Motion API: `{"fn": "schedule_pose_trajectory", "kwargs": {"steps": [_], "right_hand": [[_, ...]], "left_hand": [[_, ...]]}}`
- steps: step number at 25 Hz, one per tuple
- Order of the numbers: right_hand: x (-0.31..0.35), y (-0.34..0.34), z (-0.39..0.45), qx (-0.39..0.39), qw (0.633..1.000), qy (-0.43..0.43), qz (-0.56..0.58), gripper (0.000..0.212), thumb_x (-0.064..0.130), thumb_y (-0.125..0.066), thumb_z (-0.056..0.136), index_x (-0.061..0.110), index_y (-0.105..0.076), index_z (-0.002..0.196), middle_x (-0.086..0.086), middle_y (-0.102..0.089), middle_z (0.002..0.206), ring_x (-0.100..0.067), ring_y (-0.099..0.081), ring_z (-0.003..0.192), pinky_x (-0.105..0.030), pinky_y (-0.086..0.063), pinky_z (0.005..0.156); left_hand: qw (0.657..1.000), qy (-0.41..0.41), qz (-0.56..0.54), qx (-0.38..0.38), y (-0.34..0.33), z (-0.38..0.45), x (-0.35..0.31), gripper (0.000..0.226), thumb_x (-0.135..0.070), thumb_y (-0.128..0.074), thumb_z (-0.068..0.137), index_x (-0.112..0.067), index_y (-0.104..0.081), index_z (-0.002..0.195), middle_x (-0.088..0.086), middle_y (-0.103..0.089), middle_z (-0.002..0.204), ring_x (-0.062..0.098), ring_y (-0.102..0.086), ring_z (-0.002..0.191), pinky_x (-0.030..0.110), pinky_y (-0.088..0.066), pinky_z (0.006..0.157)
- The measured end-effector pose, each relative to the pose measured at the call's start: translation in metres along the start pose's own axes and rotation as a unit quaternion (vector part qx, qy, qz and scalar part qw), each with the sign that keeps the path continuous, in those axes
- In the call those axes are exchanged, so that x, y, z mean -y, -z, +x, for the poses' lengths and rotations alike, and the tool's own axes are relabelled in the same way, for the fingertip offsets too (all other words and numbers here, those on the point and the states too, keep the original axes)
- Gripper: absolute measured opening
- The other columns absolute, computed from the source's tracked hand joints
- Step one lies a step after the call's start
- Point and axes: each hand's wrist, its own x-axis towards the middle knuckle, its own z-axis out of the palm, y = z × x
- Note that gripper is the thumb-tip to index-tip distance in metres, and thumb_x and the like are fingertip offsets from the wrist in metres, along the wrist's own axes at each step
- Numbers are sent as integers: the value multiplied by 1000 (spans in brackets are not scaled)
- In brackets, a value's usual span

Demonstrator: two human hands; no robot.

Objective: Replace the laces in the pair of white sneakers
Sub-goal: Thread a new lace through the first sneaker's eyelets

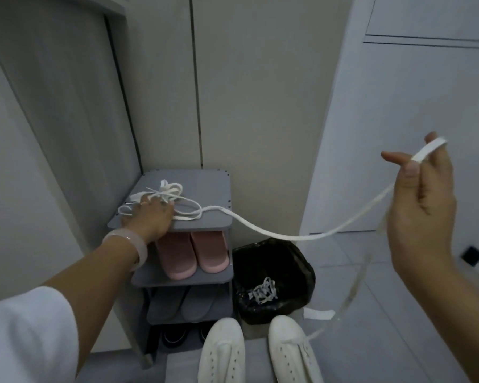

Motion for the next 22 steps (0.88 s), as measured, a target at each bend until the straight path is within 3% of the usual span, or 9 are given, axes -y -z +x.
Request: {"fn": "schedule_pose_trajectory", "kwargs": {"steps": [2, 4, 6, 7, 10, 14, 16, 20, 22], "right_hand": [[1, -7, -6, 24, 1000, 5, 11, 28, 25, -30, 102, 25, -57, 109, 4, -29, 151, -1, -25, 137, 4, -21, 100], [7, -19, -13, 62, 997, -4, 40, 28, 27, -31, 101, 26, -58, 107, 16, -36, 144, 2, -31, 134, 3, -24, 99], [15, -30, -22, 116, 991, -10, 67, 36, 31, -31, 98, 18, -60, 114, 41, -41, 126, 15, -37, 124, 5, -26, 95], [19, -33, -27, 142, 987, -11, 78, 40, 33, -31, 97, 15, -59, 118, 46, -44, 118, 18, -38, 121, 5, -27, 94], [26, -36, -37, 193, 975, -27, 106, 34, 37, -31, 94, 29, -62, 105, 28, -49, 127, 14, -39, 124, 5, -30, 90], [20, -36, -47, 228, 968, -64, 79, 29, 44, -31, 90, 39, -60, 96, 22, -52, 125, 15, -36, 124, 6, -32, 87], [16, -37, -52, 230, 967, -82, 78, 29, 48, -32, 89, 40, -60, 95, 20, -54, 125, 13, -40, 123, 2, -36, 87], [4, -45, -60, 260, 952, -155, 54, 24, 32, -38, 98, 30, -63, 96, -13, -63, 106, -16, -55, 99, -17, -43, 84], [-2, -56, -69, 318, 919, -231, 28, 26, 29, -37, 99, 29, -62, 107, -6, -65, 108, -16, -60, 103, -19, -48, 85]], "left_hand": [[995, 15, -39, -92, 5, -9, -12, 34, -25, -40, 92, -1, -58, 109, 23, -51, 124, 38, -44, 118, 50, -34, 102], [977, -97, -28, -187, 8, -31, -35, 20, -13, -48, 83, -4, -61, 95, 18, -54, 112, 35, -50, 107, 43, -39, 91], [955, -227, -23, -188, 5, -57, -59, 23, -15, -47, 82, -9, -61, 100, 14, -52, 116, 32, -51, 109, 40, -37, 86], [956, -262, -10, -134, 0, -66, -69, 29, -19, -46, 86, -12, -57, 112, 12, -47, 129, 30, -46, 119, 41, -34, 94], [966, -246, 79, 31, -10, -68, -77, 47, -29, -41, 95, -26, -31, 141, 5, -22, 152, 27, -25, 137, 46, -21, 109], [937, -295, 189, -17, -2, -53, -77, 39, -32, -47, 93, -22, -44, 131, 1, -48, 132, 25, -38, 121, 36, -30, 94], [930, -330, 162, -29, 1, -52, -80, 26, -21, -53, 89, -16, -56, 114, 4, -57, 117, 25, -46, 111, 32, -32, 84], [942, -334, 6, -39, 10, -61, -74, 5, -12, -56, 85, -9, -56, 89, 9, -62, 92, 27, -56, 88, 28, -29, 64], [934, -344, -68, -67, 16, -68, -76, 4, -10, -57, 86, -8, -59, 87, 10, -64, 85, 27, -59, 82, 27, -32, 63]]}}
